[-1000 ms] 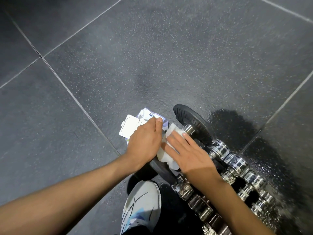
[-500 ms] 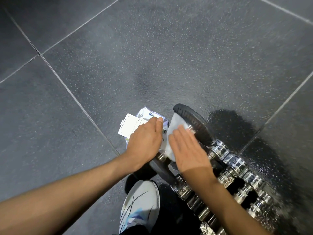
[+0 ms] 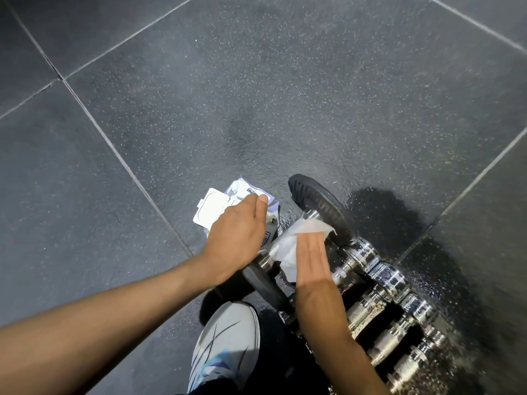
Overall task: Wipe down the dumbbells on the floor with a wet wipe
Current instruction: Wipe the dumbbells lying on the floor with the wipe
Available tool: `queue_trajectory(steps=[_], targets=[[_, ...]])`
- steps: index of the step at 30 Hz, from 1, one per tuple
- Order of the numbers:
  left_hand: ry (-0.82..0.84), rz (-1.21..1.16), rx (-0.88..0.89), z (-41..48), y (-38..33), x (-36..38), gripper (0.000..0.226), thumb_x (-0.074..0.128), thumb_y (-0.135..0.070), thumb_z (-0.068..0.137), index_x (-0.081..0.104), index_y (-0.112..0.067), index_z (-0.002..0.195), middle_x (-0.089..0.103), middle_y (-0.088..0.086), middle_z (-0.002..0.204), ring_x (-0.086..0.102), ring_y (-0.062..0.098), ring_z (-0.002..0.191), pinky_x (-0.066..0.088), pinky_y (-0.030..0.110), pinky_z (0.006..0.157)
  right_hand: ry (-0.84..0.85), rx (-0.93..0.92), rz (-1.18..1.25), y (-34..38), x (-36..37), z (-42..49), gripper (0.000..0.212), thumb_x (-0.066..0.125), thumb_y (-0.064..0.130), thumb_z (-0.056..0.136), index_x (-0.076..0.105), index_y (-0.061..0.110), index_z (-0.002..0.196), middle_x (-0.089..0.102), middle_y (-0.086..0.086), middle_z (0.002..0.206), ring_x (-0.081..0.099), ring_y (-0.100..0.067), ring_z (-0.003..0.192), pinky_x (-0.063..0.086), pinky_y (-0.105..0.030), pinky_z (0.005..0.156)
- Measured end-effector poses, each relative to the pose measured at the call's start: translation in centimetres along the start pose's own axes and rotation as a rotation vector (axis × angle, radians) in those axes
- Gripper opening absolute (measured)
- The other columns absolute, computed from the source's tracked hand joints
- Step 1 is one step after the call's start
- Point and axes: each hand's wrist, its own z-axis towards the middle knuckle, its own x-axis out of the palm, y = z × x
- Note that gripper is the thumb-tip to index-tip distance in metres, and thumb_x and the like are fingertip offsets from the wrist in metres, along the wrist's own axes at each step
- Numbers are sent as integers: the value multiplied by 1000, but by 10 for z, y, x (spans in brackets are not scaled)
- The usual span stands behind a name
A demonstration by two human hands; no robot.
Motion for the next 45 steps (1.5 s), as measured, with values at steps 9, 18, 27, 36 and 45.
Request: queue_trajectory(steps=[9,18,27,36,45], targets=[[3,12,2,-3,-1,1,43,26,-48,110,38,-28,74,60,4,81,55,33,84,48,48,83,7,710,1228,19,-19,13,52,47,-5,93,55,19,139,68,-4,118,65,-24,103,50,-19,80],[-3,-9,-14,0,0,-1,43,26,-50,109,45,-25,80,66,9,90,58,36,90,48,49,86,-53,1092,1846,25,-19,34,39,47,-18,83,65,3,111,59,-13,84,58,-28,80,49,-38,76],[1,16,-15,-3,-4,-2,42,25,-48,110,45,-25,80,65,8,87,59,36,89,48,49,84,25,1018,2228,2,-17,72,37,43,1,77,59,1,110,61,-27,122,63,-40,110,44,-54,106],[1,26,-7,-4,-4,-1,44,26,-48,110,36,-27,72,58,4,79,57,35,85,48,49,82,-80,1137,1819,21,-33,18,30,58,1,92,65,10,120,74,-11,105,67,-22,86,48,-31,80],[13,45,0,-4,-4,0,40,25,-48,110,42,-24,83,63,7,85,57,35,87,47,47,82,55,665,1157,25,-26,5,30,50,19,99,62,17,126,65,10,104,56,-8,86,46,-25,83]])
